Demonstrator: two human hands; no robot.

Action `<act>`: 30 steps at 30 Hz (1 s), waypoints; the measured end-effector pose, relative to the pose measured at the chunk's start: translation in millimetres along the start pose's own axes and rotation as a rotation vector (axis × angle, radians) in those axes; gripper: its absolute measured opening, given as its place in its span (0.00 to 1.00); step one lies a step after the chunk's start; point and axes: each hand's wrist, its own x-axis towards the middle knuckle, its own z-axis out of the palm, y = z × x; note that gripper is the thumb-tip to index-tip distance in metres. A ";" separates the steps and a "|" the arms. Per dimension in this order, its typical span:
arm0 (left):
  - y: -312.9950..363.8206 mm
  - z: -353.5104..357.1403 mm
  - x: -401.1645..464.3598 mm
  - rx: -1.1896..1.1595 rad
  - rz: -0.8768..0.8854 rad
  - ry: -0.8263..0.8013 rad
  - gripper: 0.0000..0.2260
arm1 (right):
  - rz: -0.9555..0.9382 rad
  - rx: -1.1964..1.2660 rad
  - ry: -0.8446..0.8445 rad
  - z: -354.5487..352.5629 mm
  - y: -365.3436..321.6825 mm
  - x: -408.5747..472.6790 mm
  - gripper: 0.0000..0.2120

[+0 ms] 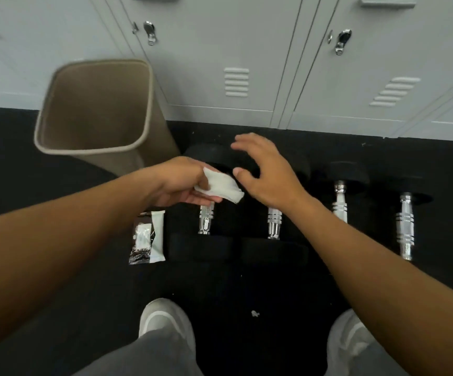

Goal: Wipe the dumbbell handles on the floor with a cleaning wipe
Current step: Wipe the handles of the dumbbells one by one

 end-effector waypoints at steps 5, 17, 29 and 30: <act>-9.2 -32.6 -32.6 0.040 0.054 0.061 0.20 | -0.252 -0.002 -0.154 48.5 -46.9 -31.1 0.27; -71.9 -47.3 -9.1 -0.110 0.124 0.155 0.17 | -0.197 -0.181 0.127 95.6 -34.7 -5.7 0.08; -121.6 -33.3 -3.7 0.389 0.292 0.225 0.15 | -0.321 -0.598 0.041 116.2 -0.3 35.1 0.05; -120.7 -33.3 -3.8 0.427 0.277 0.223 0.21 | -0.328 -0.624 0.015 115.0 -0.2 37.0 0.05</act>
